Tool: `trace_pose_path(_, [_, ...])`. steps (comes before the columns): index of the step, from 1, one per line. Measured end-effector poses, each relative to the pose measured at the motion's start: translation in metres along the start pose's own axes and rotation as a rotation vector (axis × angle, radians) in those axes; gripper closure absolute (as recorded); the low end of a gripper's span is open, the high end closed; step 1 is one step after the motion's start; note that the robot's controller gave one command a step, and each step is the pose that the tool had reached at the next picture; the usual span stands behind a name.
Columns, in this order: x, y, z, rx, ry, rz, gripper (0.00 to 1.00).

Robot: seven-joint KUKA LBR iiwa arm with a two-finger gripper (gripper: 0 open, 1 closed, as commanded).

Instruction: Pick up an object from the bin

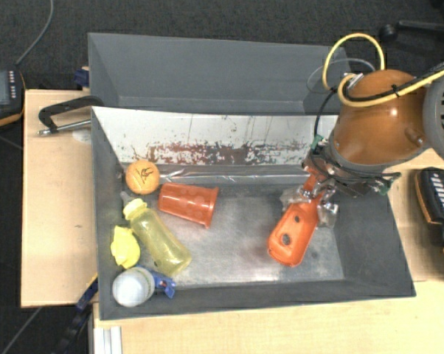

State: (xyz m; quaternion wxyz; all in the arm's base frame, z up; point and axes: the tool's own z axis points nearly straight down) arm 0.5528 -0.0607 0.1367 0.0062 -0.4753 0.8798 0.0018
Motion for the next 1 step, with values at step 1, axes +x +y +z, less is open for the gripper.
trace_pose_path(1, [-0.0005, -0.0001, -0.0162, 0.001, -0.001, 0.001, 1.0])
